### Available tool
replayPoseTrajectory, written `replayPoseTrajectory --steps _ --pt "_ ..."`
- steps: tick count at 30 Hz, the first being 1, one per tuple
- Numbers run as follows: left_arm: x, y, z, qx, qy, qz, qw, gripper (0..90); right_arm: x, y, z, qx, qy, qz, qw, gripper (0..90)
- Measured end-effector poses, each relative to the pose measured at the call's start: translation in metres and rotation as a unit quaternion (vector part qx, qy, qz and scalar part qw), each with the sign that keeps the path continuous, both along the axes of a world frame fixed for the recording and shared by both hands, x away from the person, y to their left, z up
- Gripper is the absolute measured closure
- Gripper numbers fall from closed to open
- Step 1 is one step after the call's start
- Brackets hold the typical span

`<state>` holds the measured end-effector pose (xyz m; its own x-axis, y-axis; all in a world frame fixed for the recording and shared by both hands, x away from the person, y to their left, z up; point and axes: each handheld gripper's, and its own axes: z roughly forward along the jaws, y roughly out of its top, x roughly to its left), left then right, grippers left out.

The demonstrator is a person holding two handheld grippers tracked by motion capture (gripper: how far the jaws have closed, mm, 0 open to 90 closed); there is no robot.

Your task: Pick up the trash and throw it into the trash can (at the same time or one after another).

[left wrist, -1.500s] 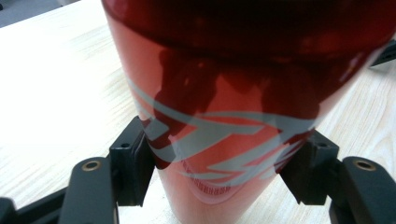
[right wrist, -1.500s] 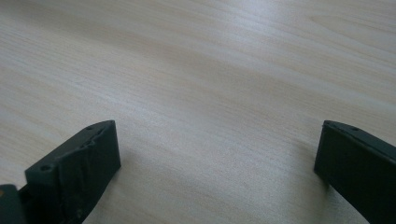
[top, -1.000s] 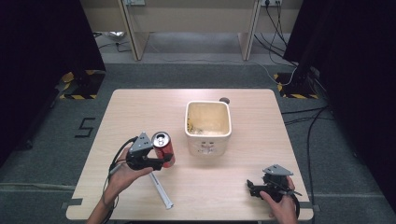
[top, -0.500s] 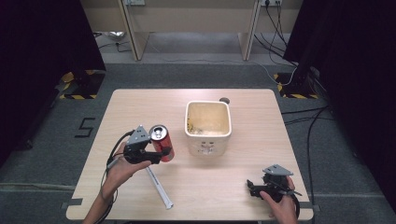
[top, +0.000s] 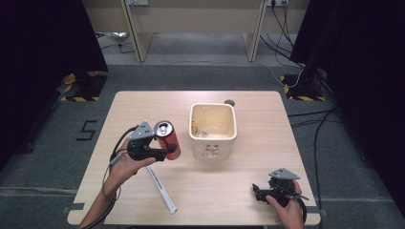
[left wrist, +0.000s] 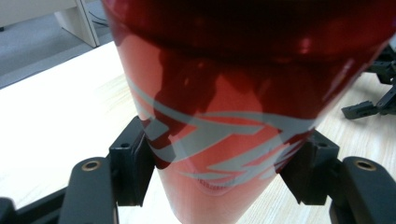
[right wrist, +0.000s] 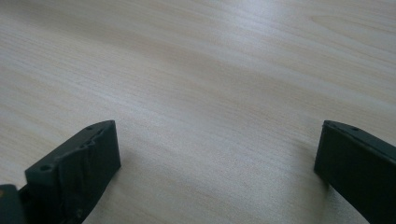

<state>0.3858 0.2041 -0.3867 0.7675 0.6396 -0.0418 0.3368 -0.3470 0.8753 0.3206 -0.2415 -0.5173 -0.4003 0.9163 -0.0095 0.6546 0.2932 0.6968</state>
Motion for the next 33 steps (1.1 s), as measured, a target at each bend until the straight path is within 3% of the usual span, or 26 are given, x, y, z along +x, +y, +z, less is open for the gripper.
replayPoseTrajectory --steps 3,18,33 --pt "0.002 0.000 0.005 -0.008 0.003 -0.007 0.9999 34.2 0.000 0.000 0.000 0.000 0.000 0.000 1.0000 0.2" --pt "0.008 0.002 0.024 -0.009 0.001 -0.015 0.9998 34.2 0.000 0.000 0.000 0.000 0.000 0.000 1.0000 0.3" --pt "0.019 -0.010 0.053 -0.020 -0.001 -0.028 0.9994 34.2 0.000 0.000 0.000 -0.001 -0.002 0.002 1.0000 0.3"
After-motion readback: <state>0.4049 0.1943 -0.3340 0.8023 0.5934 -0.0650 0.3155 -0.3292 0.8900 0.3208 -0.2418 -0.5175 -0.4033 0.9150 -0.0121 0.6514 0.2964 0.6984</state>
